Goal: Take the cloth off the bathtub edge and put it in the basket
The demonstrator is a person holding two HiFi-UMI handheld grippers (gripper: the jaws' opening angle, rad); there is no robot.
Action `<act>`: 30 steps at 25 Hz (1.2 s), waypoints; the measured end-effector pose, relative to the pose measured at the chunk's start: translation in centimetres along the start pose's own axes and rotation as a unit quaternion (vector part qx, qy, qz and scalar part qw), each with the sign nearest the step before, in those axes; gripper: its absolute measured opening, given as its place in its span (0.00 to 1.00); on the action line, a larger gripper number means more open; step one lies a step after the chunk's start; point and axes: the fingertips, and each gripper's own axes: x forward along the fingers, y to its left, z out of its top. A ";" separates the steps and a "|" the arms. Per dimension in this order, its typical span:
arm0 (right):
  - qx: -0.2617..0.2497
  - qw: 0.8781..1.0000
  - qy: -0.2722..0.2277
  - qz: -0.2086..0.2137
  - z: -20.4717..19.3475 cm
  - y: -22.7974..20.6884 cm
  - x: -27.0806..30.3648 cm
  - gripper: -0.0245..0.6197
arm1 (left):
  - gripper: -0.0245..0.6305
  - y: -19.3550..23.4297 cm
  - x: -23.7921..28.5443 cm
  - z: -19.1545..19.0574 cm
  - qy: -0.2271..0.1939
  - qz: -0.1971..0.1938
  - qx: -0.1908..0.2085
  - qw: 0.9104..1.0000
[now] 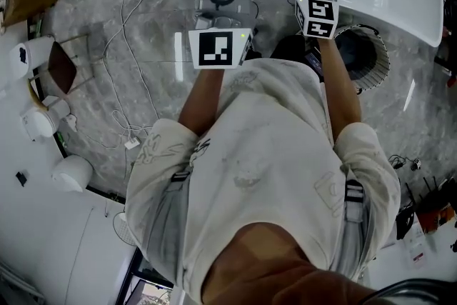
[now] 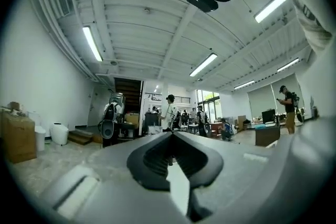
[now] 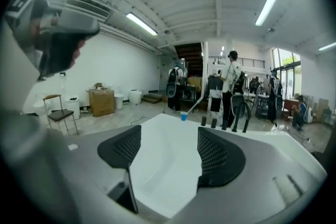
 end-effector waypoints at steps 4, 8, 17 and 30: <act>-0.040 0.994 -0.099 -0.009 7.5 1.9 -3.7 0.57 | 0.04 1.1 -0.1 0.3 -0.006 0.008 0.005 1.000; -0.083 0.979 -0.188 -0.020 14.1 4.1 -7.7 0.57 | 0.04 1.4 -0.4 1.1 -0.017 0.007 0.005 1.000; -0.090 0.952 -0.286 -0.056 20.7 4.3 -13.3 0.49 | 0.04 2.7 -1.2 2.6 -0.039 0.016 0.016 0.999; -0.087 0.960 -0.252 -0.086 20.1 3.6 -12.4 0.04 | 0.04 2.7 -1.0 3.7 -0.056 0.010 0.017 0.998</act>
